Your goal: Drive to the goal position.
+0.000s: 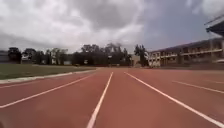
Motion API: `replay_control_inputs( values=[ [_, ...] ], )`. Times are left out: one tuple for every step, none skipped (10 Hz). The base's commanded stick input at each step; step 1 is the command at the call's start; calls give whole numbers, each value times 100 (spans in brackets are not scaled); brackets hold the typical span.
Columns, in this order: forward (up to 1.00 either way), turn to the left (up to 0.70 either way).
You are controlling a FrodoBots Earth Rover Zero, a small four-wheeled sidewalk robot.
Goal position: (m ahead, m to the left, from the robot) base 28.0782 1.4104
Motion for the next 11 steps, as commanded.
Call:
replay_control_inputs(
  values=[
    [60,0],
    [60,0],
    [60,0],
    [60,0],
    [60,0],
    [60,0],
    [60,0],
    [60,0],
    [60,0],
    [60,0],
    [60,0]
  ],
)
